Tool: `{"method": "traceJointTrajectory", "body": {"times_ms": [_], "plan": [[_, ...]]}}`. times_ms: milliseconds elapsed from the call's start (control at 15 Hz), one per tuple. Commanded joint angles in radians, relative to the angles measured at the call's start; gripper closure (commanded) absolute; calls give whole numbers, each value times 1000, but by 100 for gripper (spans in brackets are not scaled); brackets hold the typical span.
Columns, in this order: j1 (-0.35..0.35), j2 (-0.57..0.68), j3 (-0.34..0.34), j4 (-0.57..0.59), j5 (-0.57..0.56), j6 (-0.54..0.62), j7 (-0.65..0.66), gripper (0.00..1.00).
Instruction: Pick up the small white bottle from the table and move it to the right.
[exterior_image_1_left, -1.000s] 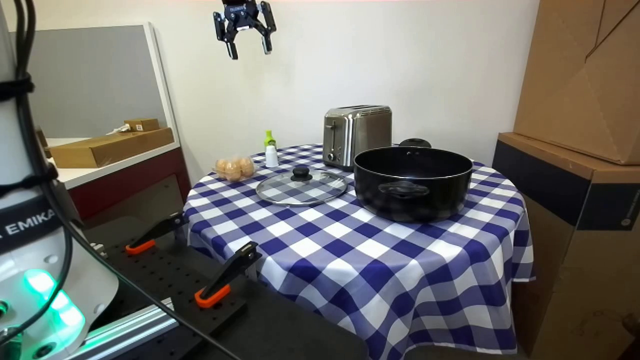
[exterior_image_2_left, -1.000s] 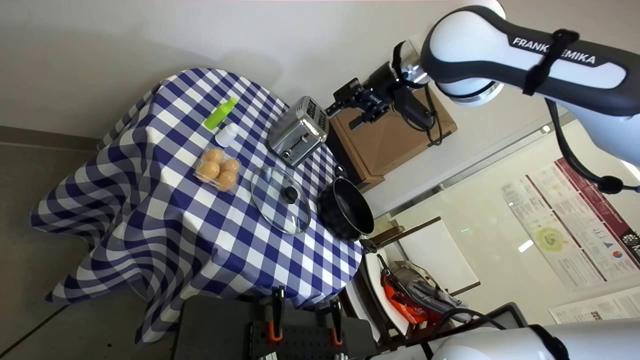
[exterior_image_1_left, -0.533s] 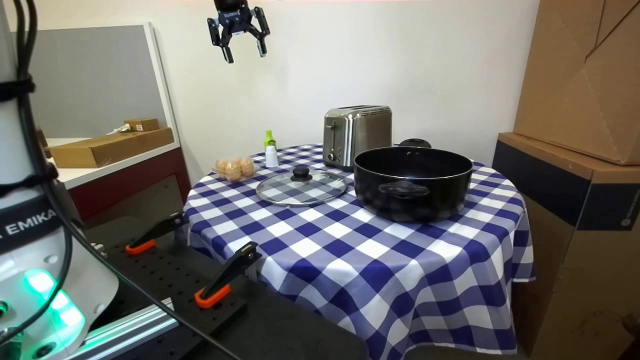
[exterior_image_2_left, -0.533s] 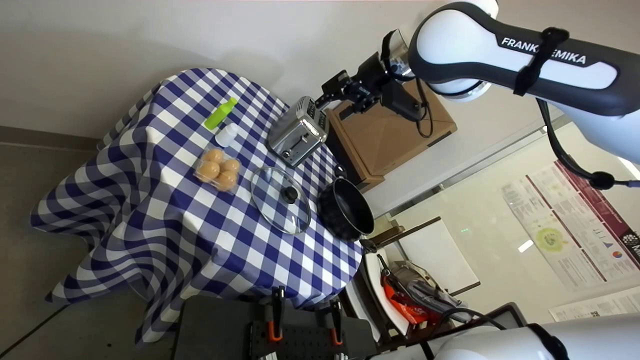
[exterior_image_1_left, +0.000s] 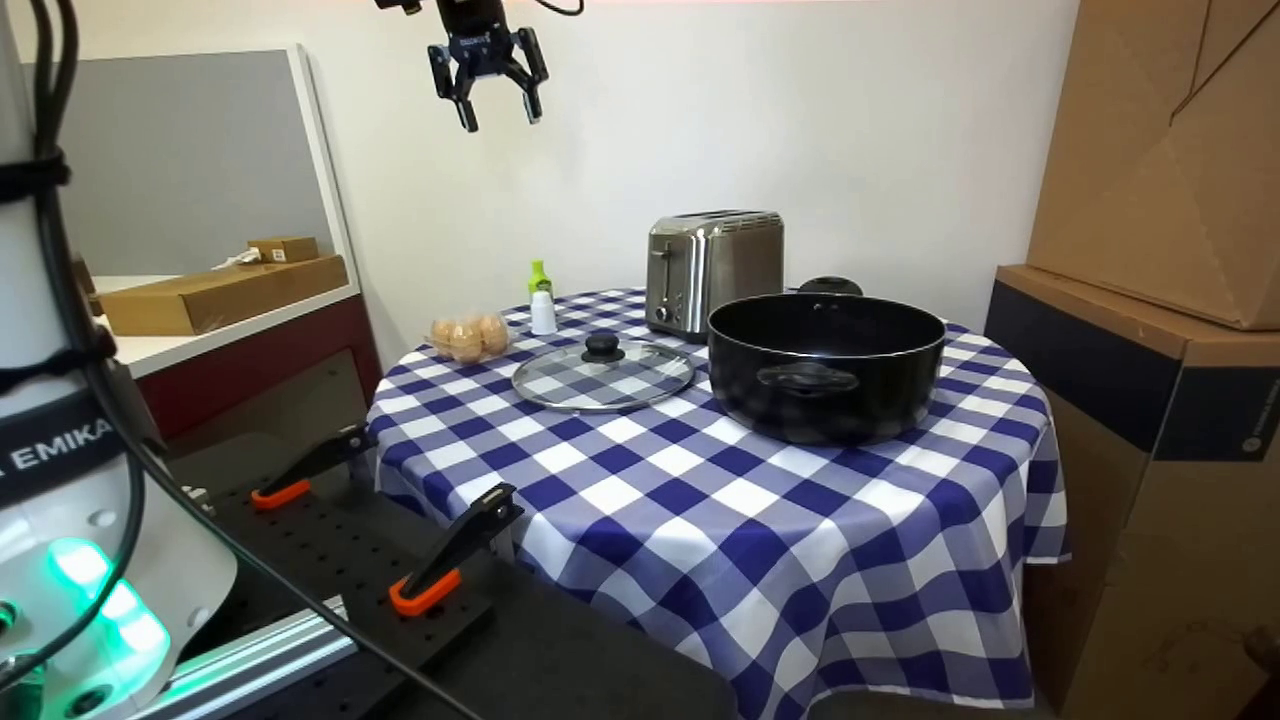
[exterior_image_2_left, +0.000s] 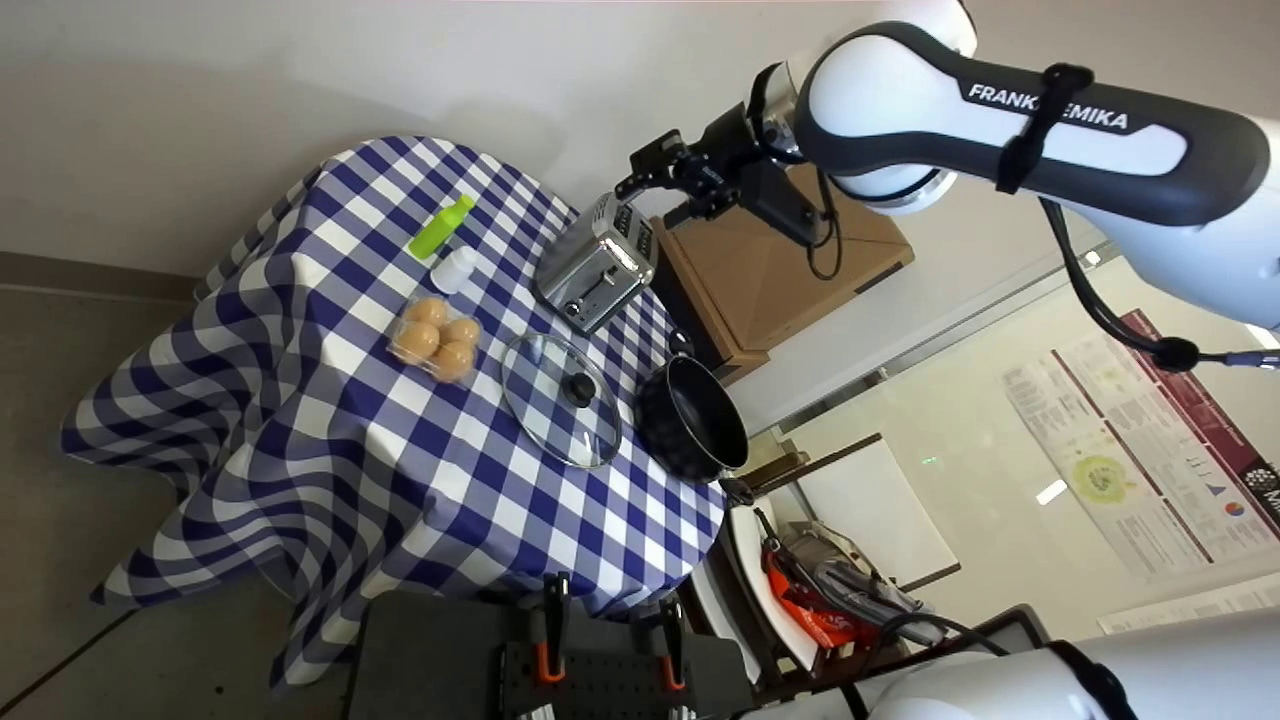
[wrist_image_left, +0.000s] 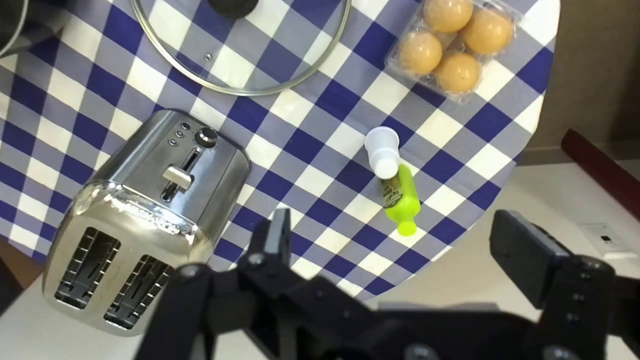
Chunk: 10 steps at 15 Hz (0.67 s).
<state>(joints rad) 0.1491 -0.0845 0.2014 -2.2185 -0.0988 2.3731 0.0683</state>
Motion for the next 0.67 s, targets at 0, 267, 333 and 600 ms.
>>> {"method": "traceJointTrajectory", "body": {"times_ms": [0,267,333,600], "plan": [[9,155,-5,94,0,71,13,0],[18,335,-11,238,11,11,-18,0],[22,379,-15,275,0,5,-14,0],[63,537,-58,420,-84,10,22,0]]}}
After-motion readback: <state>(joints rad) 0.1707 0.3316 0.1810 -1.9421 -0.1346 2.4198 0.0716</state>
